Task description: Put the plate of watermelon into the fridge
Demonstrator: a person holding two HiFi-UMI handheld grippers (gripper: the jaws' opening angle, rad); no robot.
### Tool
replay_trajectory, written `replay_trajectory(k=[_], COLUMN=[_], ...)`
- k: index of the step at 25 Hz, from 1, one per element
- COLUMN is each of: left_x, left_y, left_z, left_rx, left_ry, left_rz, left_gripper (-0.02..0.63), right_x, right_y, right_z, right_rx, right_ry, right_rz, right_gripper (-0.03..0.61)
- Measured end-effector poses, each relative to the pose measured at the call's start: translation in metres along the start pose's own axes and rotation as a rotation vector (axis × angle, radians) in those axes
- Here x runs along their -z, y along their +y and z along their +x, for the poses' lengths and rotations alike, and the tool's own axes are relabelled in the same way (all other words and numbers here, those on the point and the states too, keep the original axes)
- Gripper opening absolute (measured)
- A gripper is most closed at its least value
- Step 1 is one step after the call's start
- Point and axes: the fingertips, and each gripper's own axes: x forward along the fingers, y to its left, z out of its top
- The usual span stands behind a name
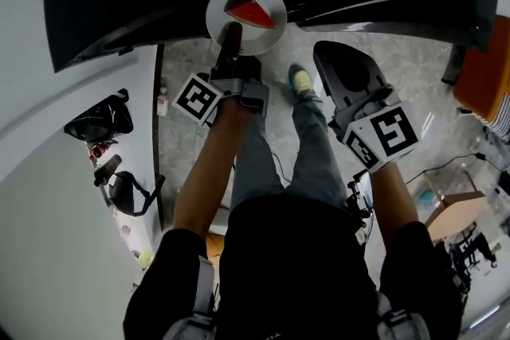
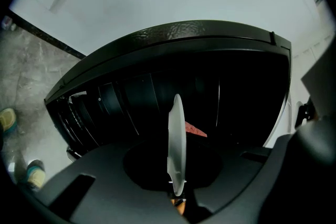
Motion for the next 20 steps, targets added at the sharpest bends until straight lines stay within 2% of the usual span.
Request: replay_trajectory(k=[4,10,20], left_x=[-0.004,-0.006,-0.017], left_y=[0.015,0.042,0.061], left_z=[0.013,0.026,0.042], left_rx=[-0.019,-0.098,-0.145], left_ry=[-0.012,0.0,-0.045], left_rz=[-0.009,0.032,-0.006], left_gripper=[0.015,0.015,0.015], right_x=[0.002,0.005,0.006], right_y=[-0.003,-0.003,-0.007], right_z=[0.002,0.005,0.009], right_rx=[0.004,-0.004,-0.012], right_ry=[0.001,0.014,0.026], right_rz=[0.01,0.009,0.01], right_gripper=[0.009,0.009,0.009])
